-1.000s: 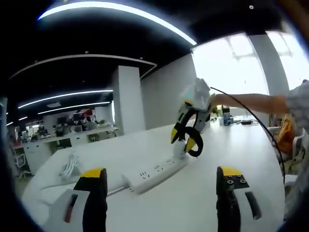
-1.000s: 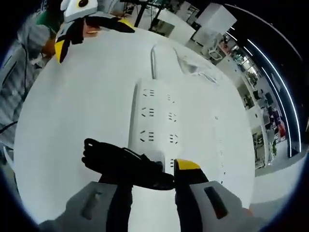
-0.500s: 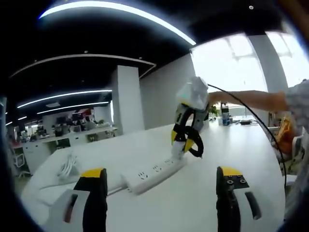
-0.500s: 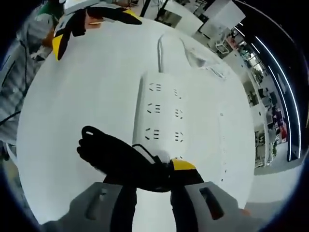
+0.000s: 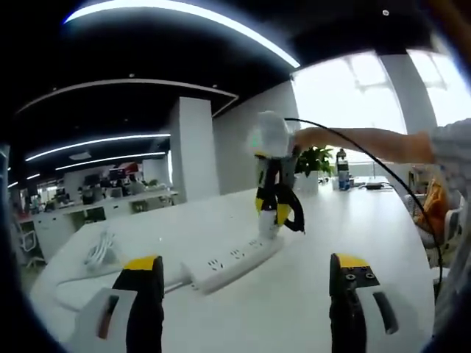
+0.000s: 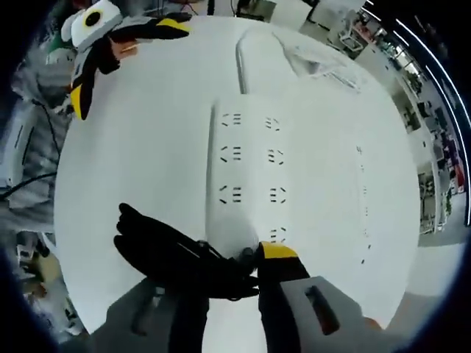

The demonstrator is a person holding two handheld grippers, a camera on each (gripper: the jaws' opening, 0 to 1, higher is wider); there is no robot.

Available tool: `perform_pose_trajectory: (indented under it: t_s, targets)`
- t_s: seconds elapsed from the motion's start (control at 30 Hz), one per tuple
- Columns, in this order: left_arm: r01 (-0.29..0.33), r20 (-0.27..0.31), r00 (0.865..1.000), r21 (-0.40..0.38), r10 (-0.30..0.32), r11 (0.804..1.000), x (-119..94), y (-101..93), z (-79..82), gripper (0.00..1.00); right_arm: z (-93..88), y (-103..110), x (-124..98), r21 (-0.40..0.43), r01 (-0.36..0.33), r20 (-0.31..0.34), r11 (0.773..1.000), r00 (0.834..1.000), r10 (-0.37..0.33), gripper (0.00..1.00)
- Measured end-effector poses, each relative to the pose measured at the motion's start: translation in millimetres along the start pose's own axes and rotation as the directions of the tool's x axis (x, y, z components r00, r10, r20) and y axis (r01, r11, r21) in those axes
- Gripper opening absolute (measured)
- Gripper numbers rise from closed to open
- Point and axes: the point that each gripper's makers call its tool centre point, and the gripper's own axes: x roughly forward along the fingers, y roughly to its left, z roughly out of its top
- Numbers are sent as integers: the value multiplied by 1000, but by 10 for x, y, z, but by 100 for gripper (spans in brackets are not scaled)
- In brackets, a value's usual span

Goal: Straighten the power strip on the desk, plug the charger into it

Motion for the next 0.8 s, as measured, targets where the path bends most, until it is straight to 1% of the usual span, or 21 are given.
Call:
perform_pose_trajectory:
  t_s: [0.03, 0.1, 0.27, 0.33, 0.37, 0.4, 0.43, 0.47, 0.5, 0.53, 0.57, 0.6, 0.63, 0.67, 0.73, 0.8]
  targets:
    - [-2, 0, 1000, 1, 2, 1000, -5, -2, 1, 95, 2, 3, 5, -2, -4, -21, 1000, 1000, 4, 22]
    - [-8, -4, 1000, 2, 8, 1000, -22, -3, -1, 95, 1, 7, 15, 21, -22, -65, 1000, 998, 23, 22]
    - [-13, -6, 1000, 1, 13, 1000, -22, -20, 5, 95, -10, 67, 47, 45, -66, -100, 997, 993, 70, 22]
    - [-12, -10, 1000, 2, 12, 1000, -11, -31, 5, 95, -71, 100, 76, 83, -110, -120, 990, 986, 120, 22]
    - [-13, -11, 1000, 3, 13, 1000, -8, -35, 6, 95, -53, 104, 89, 75, -124, -105, 989, 986, 132, 22]
    - [-16, -10, 1000, 3, 17, 1000, -8, -35, 11, 95, -53, 119, 96, 74, -124, -110, 989, 985, 132, 22]
    - [-20, -7, 1000, 2, 20, 1000, -10, -32, 17, 95, -55, 158, 100, 65, -104, -124, 993, 986, 111, 22]
    - [-22, -5, 1000, -1, 22, 1000, -14, -32, 23, 95, -64, 156, 105, 51, -64, -145, 997, 987, 71, 22]
    - [-24, -2, 1000, -2, 24, 1000, -19, -29, 28, 95, -70, 180, 113, 19, -30, -159, 999, 987, 32, 22]
    - [-28, 2, 1000, -3, 28, 1000, -22, -23, 34, 95, -75, 192, 122, -15, 11, -183, 1000, 983, -14, 22]
    - [-32, 3, 999, -4, 32, 999, -26, -13, 36, 95, -82, 194, 123, -39, 52, -191, 998, 980, -59, 22]
    - [-35, 4, 999, -4, 35, 999, -28, -7, 37, 95, -78, 184, 131, -11, 79, -192, 997, 978, -80, 22]
    - [-37, 4, 999, -4, 37, 999, -31, 1, 38, 95, -82, 192, 135, -19, 96, -191, 995, 977, -98, 22]
    - [-40, 4, 999, -5, 40, 999, -34, 11, 39, 95, -72, 173, 142, -20, 101, -185, 995, 977, -103, 22]
    - [-49, 3, 999, -8, 49, 999, -42, 33, 32, 95, -70, 162, 148, -34, 127, -196, 991, 972, -131, 23]
    - [-51, 3, 999, -12, 51, 999, -57, 42, 33, 95, -61, 118, 147, -30, 132, -208, 991, 969, -136, 23]
